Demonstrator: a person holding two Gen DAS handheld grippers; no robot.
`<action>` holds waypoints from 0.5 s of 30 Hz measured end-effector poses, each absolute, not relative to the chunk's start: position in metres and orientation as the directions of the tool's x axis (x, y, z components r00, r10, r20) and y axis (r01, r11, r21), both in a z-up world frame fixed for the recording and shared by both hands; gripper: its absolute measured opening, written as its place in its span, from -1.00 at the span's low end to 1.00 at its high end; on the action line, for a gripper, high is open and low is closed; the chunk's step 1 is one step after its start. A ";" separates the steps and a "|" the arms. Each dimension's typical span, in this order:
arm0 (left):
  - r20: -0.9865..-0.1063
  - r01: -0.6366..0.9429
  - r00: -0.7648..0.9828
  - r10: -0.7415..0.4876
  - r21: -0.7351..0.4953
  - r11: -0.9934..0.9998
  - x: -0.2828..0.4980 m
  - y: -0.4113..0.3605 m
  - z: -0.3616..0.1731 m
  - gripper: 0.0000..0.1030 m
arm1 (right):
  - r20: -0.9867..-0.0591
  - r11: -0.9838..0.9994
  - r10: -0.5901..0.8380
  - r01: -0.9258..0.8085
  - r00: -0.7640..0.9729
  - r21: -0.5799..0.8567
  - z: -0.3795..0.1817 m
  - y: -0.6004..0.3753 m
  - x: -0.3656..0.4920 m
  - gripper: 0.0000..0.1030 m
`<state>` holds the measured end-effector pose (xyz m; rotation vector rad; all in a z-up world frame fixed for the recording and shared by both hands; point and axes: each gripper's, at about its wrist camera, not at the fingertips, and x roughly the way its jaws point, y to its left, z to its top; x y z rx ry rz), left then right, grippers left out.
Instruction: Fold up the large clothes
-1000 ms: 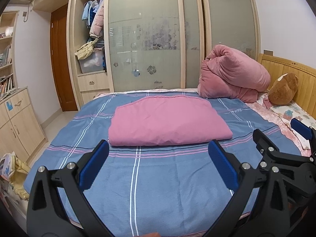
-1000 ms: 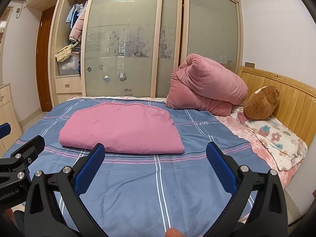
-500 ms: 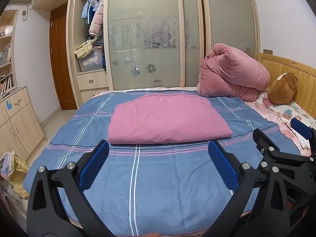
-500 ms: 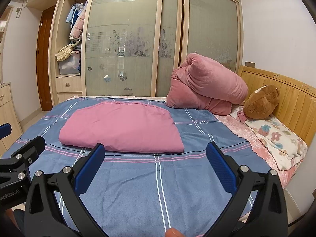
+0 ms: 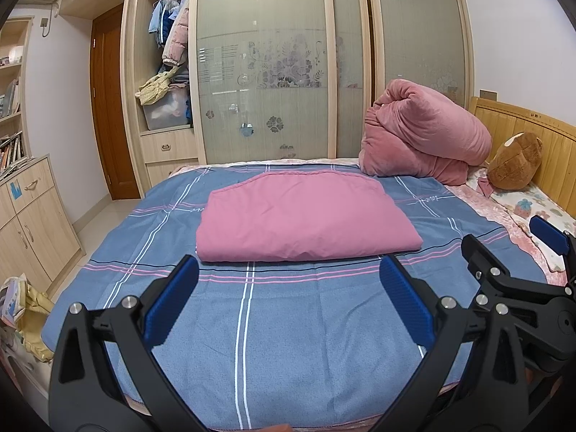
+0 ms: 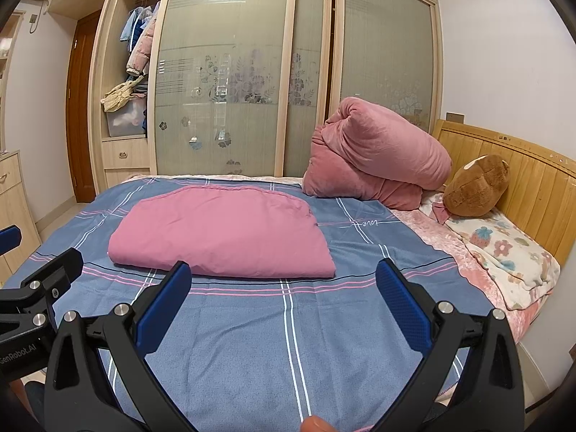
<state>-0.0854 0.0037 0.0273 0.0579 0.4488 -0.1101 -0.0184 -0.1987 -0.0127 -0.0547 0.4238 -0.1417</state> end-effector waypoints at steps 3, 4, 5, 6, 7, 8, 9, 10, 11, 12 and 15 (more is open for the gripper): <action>-0.436 0.118 0.895 -0.093 0.031 0.993 -0.086 0.003 0.027 0.96 | -0.406 0.989 -0.148 0.125 0.902 -0.082 -0.012 -0.199 -0.019 0.97; -0.436 0.118 0.895 -0.092 0.031 0.993 -0.086 0.003 0.027 0.96 | -0.406 0.989 -0.148 0.126 0.902 -0.082 -0.012 -0.198 -0.019 0.97; -0.436 0.117 0.895 -0.092 0.032 0.993 -0.086 0.003 0.027 0.96 | -0.406 0.989 -0.149 0.126 0.902 -0.081 -0.013 -0.198 -0.018 0.97; -0.436 0.118 0.895 -0.092 0.032 0.993 -0.086 0.003 0.027 0.96 | -0.406 0.989 -0.149 0.126 0.902 -0.081 -0.013 -0.199 -0.017 0.97; -0.436 0.118 0.895 -0.092 0.032 0.993 -0.086 0.003 0.027 0.96 | -0.406 0.989 -0.148 0.126 0.902 -0.081 -0.013 -0.199 -0.017 0.97; -0.436 0.118 0.895 -0.093 0.032 0.992 -0.086 0.003 0.027 0.96 | -0.405 0.989 -0.148 0.126 0.902 -0.081 -0.013 -0.199 -0.017 0.97; -0.435 0.118 0.895 -0.093 0.032 0.993 -0.086 0.003 0.027 0.96 | -0.405 0.989 -0.149 0.126 0.902 -0.081 -0.013 -0.198 -0.018 0.97; -0.436 0.118 0.895 -0.092 0.032 0.993 -0.086 0.003 0.027 0.96 | -0.406 0.989 -0.149 0.126 0.902 -0.082 -0.013 -0.198 -0.018 0.97; -0.437 0.117 0.895 -0.092 0.032 0.993 -0.086 0.003 0.027 0.96 | -0.406 0.989 -0.149 0.126 0.902 -0.082 -0.013 -0.198 -0.018 0.97; -0.436 0.118 0.895 -0.092 0.032 0.993 -0.086 0.003 0.027 0.96 | -0.405 0.989 -0.148 0.125 0.902 -0.083 -0.013 -0.198 -0.020 0.97; -0.436 0.117 0.895 -0.092 0.032 0.993 -0.086 0.003 0.027 0.96 | -0.406 0.989 -0.149 0.126 0.902 -0.081 -0.012 -0.197 -0.020 0.97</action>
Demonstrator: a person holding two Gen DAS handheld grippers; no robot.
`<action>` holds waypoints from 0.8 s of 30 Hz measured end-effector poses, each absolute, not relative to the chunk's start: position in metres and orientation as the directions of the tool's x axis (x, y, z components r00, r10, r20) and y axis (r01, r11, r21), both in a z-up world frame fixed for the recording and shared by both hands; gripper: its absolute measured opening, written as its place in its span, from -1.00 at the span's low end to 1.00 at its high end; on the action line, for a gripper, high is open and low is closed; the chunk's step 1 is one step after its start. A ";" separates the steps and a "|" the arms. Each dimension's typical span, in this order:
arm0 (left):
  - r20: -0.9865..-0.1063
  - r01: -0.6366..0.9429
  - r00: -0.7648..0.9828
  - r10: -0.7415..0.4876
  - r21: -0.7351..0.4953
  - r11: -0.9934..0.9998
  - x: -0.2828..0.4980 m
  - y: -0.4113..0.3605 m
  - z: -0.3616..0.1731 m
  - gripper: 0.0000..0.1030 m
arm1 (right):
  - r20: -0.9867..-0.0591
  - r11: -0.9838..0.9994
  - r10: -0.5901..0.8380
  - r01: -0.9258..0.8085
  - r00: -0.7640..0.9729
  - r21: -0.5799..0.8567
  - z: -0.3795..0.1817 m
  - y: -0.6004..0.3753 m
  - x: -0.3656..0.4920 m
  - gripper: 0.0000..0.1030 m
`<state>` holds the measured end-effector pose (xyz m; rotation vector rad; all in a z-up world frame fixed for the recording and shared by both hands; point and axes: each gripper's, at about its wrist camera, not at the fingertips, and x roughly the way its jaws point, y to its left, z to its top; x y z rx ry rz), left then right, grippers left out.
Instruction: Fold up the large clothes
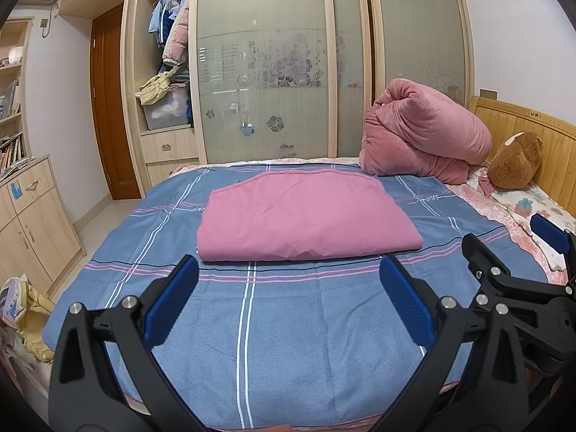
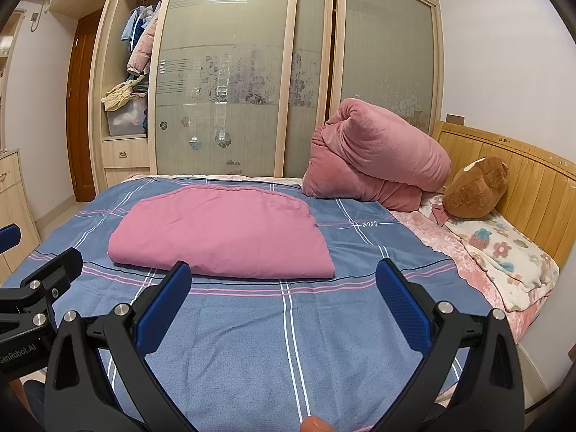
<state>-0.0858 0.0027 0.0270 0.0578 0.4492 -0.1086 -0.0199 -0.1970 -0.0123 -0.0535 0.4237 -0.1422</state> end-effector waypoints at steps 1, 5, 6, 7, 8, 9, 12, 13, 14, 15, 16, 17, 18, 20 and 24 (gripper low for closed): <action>-0.436 0.118 0.895 -0.092 0.031 0.993 -0.086 0.003 0.027 0.96 | -0.405 0.988 -0.150 0.128 0.902 -0.082 -0.012 -0.197 -0.019 0.97; -0.436 0.119 0.895 -0.093 0.031 0.992 -0.086 0.003 0.027 0.96 | -0.405 0.989 -0.149 0.127 0.902 -0.082 -0.012 -0.197 -0.018 0.97; -0.437 0.119 0.895 -0.093 0.031 0.992 -0.086 0.003 0.027 0.96 | -0.405 0.988 -0.150 0.127 0.902 -0.082 -0.012 -0.197 -0.020 0.97; -0.437 0.118 0.895 -0.093 0.031 0.992 -0.086 0.003 0.027 0.96 | -0.406 0.988 -0.150 0.128 0.902 -0.082 -0.012 -0.197 -0.019 0.97; -0.436 0.118 0.895 -0.093 0.031 0.993 -0.086 0.003 0.027 0.96 | -0.406 0.988 -0.150 0.127 0.902 -0.082 -0.013 -0.197 -0.018 0.97; -0.437 0.118 0.895 -0.092 0.031 0.993 -0.086 0.003 0.027 0.96 | -0.406 0.988 -0.151 0.127 0.901 -0.084 -0.012 -0.196 -0.020 0.97; -0.440 0.118 0.893 -0.094 0.029 0.993 -0.086 0.004 0.026 0.96 | -0.405 0.988 -0.151 0.129 0.902 -0.083 -0.012 -0.196 -0.019 0.97; -0.441 0.118 0.893 -0.094 0.027 0.993 -0.087 0.004 0.025 0.96 | -0.406 0.988 -0.151 0.128 0.902 -0.082 -0.012 -0.196 -0.019 0.97; -0.443 0.119 0.892 -0.096 0.025 0.993 -0.087 0.005 0.025 0.96 | -0.406 0.988 -0.151 0.128 0.902 -0.083 -0.012 -0.196 -0.019 0.97; -0.444 0.120 0.891 -0.097 0.024 0.992 -0.087 0.006 0.024 0.96 | -0.405 0.988 -0.151 0.128 0.902 -0.083 -0.012 -0.196 -0.019 0.97; -0.444 0.121 0.890 -0.098 0.023 0.992 -0.087 0.007 0.024 0.96 | -0.405 0.988 -0.151 0.128 0.902 -0.083 -0.012 -0.195 -0.019 0.97; -0.444 0.120 0.891 -0.098 0.023 0.992 -0.087 0.007 0.024 0.96 | -0.405 0.988 -0.151 0.129 0.902 -0.082 -0.012 -0.195 -0.019 0.97; -0.443 0.120 0.891 -0.098 0.023 0.993 -0.087 0.007 0.024 0.96 | -0.406 0.988 -0.150 0.128 0.902 -0.082 -0.012 -0.195 -0.020 0.97; -0.443 0.121 0.891 -0.098 0.022 0.992 -0.087 0.008 0.024 0.96 | -0.407 0.989 -0.149 0.127 0.901 -0.081 -0.012 -0.195 -0.020 0.97; -0.444 0.121 0.891 -0.099 0.021 0.992 -0.088 0.008 0.022 0.96 | -0.408 0.989 -0.148 0.125 0.901 -0.084 -0.013 -0.197 -0.019 0.97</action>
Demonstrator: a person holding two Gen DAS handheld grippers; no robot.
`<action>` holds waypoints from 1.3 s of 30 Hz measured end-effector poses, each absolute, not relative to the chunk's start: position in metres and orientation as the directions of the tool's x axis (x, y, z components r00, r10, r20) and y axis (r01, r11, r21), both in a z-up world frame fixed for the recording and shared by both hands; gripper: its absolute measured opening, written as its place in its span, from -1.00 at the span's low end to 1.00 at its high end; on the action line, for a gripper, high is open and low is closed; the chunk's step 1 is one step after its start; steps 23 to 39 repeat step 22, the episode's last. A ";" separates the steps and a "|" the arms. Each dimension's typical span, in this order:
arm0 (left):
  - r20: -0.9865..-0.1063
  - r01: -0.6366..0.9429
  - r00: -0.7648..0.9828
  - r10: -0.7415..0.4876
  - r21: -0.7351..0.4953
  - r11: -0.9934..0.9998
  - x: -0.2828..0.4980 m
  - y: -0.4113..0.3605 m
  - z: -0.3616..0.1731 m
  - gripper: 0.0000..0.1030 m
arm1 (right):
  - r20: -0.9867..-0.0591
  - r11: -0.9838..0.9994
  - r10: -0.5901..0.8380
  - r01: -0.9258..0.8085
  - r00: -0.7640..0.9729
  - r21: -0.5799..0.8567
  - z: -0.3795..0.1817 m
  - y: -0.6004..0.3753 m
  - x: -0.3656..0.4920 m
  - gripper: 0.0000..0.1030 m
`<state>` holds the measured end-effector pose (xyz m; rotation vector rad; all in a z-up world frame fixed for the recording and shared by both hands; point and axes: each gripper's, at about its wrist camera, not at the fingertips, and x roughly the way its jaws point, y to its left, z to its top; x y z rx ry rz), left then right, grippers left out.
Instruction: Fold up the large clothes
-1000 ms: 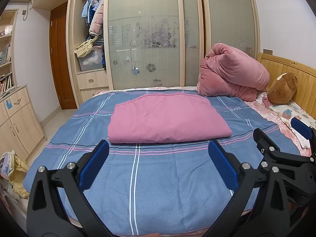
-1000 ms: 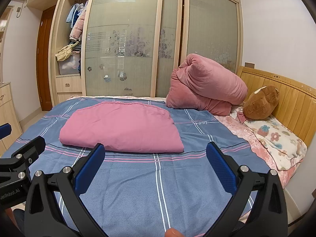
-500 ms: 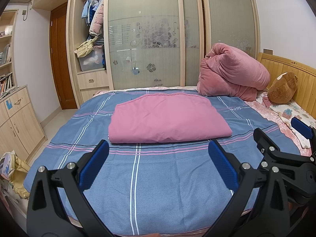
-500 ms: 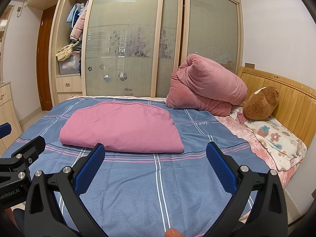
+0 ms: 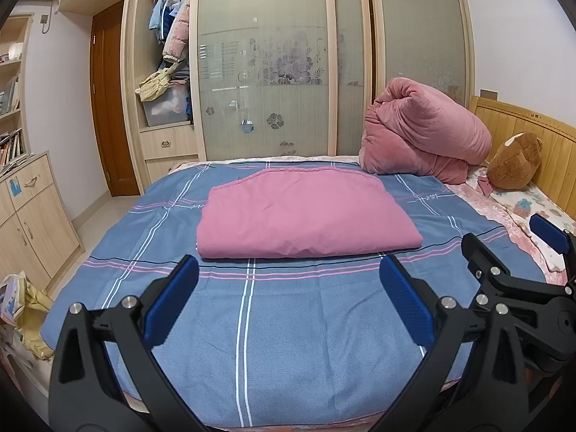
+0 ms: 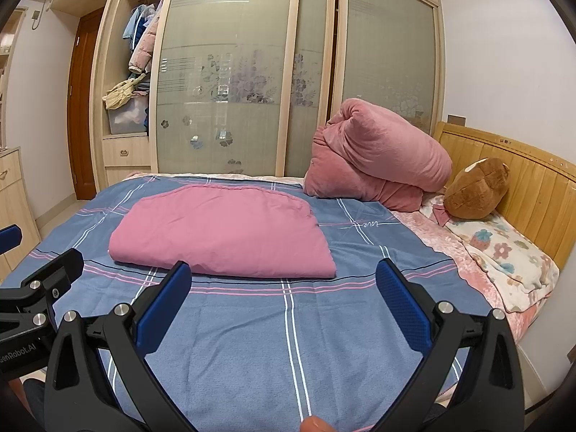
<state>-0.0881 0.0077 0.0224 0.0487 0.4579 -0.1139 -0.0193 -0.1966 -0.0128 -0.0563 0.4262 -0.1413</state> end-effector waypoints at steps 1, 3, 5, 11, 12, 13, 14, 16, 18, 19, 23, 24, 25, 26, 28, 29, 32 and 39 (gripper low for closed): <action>-0.443 0.121 0.891 -0.100 0.020 0.992 -0.088 0.007 0.023 0.96 | -0.409 0.989 -0.148 0.124 0.901 -0.084 -0.013 -0.197 -0.020 0.97; -0.439 0.123 0.893 -0.102 0.021 0.992 -0.089 0.008 0.022 0.96 | -0.412 0.989 -0.146 0.122 0.899 -0.084 -0.013 -0.199 -0.020 0.97; -0.443 0.125 0.891 -0.100 0.026 0.992 -0.088 0.009 0.022 0.96 | -0.415 0.989 -0.145 0.119 0.898 -0.088 -0.014 -0.201 -0.019 0.97; -0.438 0.118 0.894 -0.091 0.034 0.992 -0.088 0.012 0.019 0.96 | -0.420 0.990 -0.140 0.114 0.896 -0.088 -0.015 -0.205 -0.015 0.97; -0.439 0.117 0.894 -0.091 0.033 0.993 -0.088 0.012 0.019 0.96 | -0.423 0.990 -0.139 0.112 0.895 -0.087 -0.015 -0.206 -0.013 0.97; -0.440 0.118 0.893 -0.092 0.033 0.992 -0.088 0.012 0.018 0.96 | -0.425 0.990 -0.136 0.110 0.895 -0.087 -0.016 -0.207 -0.012 0.97; -0.441 0.120 0.893 -0.094 0.033 0.992 -0.086 0.013 0.018 0.96 | -0.427 0.991 -0.133 0.107 0.894 -0.085 -0.017 -0.209 -0.011 0.97; -0.445 0.118 0.890 -0.096 0.024 0.993 -0.083 0.015 0.016 0.96 | -0.435 0.992 -0.124 0.099 0.892 -0.079 -0.019 -0.211 -0.007 0.97; -0.459 0.109 0.883 -0.092 0.011 0.994 -0.077 0.018 0.013 0.96 | -0.445 0.993 -0.115 0.090 0.888 -0.078 -0.022 -0.211 -0.002 0.97; -0.466 0.108 0.880 -0.093 0.005 0.994 -0.073 0.019 0.011 0.96 | -0.449 0.993 -0.110 0.083 0.887 -0.079 -0.024 -0.211 0.001 0.97; -0.486 0.098 0.870 -0.085 0.001 0.995 -0.060 0.023 0.001 0.96 | -0.459 0.997 -0.080 0.059 0.885 -0.059 -0.030 -0.212 0.014 0.97; -0.486 0.098 0.870 -0.085 0.001 0.995 -0.060 0.023 0.001 0.96 | -0.459 0.997 -0.080 0.059 0.885 -0.059 -0.030 -0.212 0.014 0.97; -0.486 0.098 0.870 -0.085 0.001 0.995 -0.060 0.023 0.001 0.96 | -0.459 0.997 -0.080 0.059 0.885 -0.059 -0.030 -0.212 0.014 0.97; -0.486 0.098 0.870 -0.085 0.001 0.995 -0.060 0.023 0.001 0.96 | -0.459 0.997 -0.080 0.059 0.885 -0.059 -0.030 -0.212 0.014 0.97; -0.486 0.098 0.870 -0.085 0.001 0.995 -0.060 0.023 0.001 0.96 | -0.459 0.997 -0.080 0.059 0.885 -0.059 -0.030 -0.212 0.014 0.97; -0.486 0.098 0.870 -0.085 0.001 0.995 -0.060 0.023 0.001 0.96 | -0.459 0.997 -0.080 0.059 0.885 -0.059 -0.030 -0.212 0.014 0.97; -0.486 0.098 0.870 -0.085 0.001 0.995 -0.060 0.023 0.001 0.96 | -0.459 0.997 -0.080 0.059 0.885 -0.059 -0.030 -0.212 0.014 0.97; -0.486 0.098 0.870 -0.085 0.001 0.995 -0.060 0.023 0.001 0.96 | -0.459 0.997 -0.080 0.059 0.885 -0.059 -0.030 -0.212 0.014 0.97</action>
